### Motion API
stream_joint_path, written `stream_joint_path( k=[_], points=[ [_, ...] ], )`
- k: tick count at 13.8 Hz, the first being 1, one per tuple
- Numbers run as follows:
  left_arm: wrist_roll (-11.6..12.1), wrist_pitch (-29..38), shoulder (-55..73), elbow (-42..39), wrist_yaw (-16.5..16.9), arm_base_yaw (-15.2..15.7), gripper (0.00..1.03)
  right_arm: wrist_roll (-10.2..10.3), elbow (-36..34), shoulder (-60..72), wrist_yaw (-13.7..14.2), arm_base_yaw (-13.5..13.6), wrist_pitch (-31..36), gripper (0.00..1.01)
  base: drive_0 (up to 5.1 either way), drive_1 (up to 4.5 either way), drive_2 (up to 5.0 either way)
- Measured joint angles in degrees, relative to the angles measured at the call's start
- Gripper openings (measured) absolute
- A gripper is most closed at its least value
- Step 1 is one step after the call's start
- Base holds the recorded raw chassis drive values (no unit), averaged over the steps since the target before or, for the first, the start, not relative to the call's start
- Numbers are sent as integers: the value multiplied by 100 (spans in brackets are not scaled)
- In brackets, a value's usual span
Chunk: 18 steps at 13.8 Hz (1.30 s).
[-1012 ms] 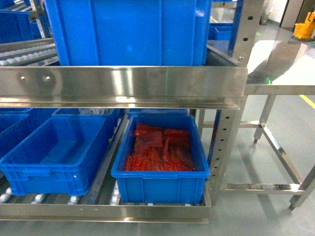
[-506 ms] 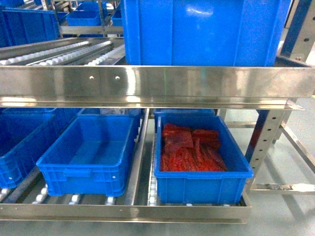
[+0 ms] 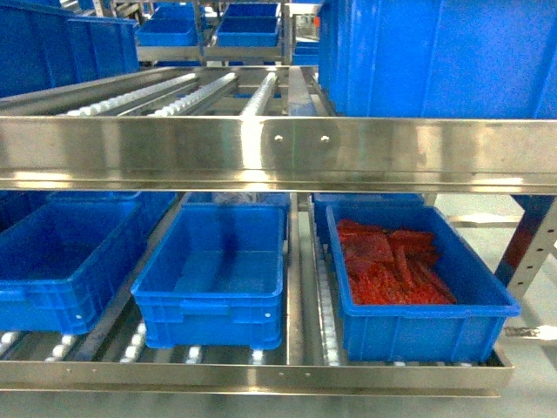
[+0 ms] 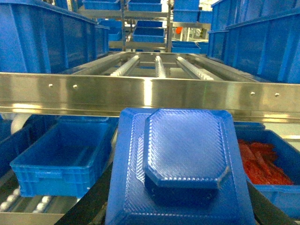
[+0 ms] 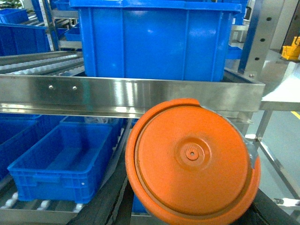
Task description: Sort blue parts and orange caps into right shelf containers
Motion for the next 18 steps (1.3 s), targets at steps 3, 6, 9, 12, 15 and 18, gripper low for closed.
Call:
stream_joint_path(
  k=[3,6,9,12,15,18],
  points=[
    [0,-4,0,0,0,0,43,0,0,2,0,0,-2,44,-508,237,237],
    [0,2,0,0,0,0,43,0,0,2,2,0,-4,44,-494,252,252],
    [0,-2,0,0,2,0,43,0,0,4,0,0,-11,44,-491,255,255],
    [0,-9,0,0,4,0,43,0,0,4,0,0,-17,44,-493,253,253],
    [0,-4,0,0,-2,0,43,0,0,4,2,0,-17,44,-494,251,251],
    [0,-4,0,0,4,0,43,0,0,4,0,0,-20,44,-489,257,257]
  ],
)
